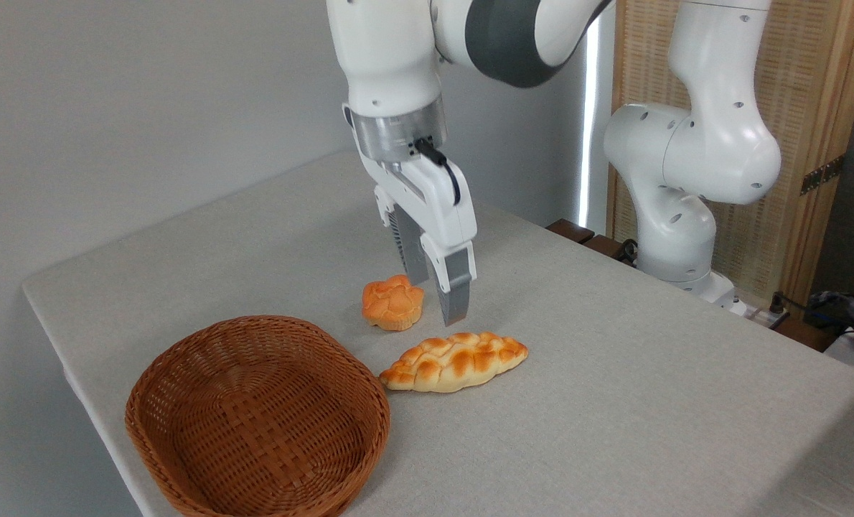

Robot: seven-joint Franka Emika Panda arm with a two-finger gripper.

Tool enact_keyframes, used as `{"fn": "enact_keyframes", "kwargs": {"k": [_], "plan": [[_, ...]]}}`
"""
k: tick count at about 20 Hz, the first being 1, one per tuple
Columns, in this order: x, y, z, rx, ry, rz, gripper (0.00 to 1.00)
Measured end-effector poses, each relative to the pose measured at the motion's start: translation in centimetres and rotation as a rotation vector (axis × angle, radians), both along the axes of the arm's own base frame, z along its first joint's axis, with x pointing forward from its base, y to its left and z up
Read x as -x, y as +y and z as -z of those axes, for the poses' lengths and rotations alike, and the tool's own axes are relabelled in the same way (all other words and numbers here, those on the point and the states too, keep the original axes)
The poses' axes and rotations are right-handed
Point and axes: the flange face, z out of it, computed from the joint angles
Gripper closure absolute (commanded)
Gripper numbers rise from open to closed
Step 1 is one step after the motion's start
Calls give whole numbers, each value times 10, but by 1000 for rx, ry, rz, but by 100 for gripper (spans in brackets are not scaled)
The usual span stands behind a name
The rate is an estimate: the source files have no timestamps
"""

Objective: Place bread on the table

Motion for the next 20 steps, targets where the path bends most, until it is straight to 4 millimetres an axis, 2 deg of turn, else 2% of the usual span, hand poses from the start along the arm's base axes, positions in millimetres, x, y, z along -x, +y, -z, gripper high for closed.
{"fn": "enact_keyframes", "kwargs": {"k": [11, 20], "plan": [[-23, -14, -77, 20, -68, -102, 0], [-60, -26, -99, 31, -111, -157, 0]]}}
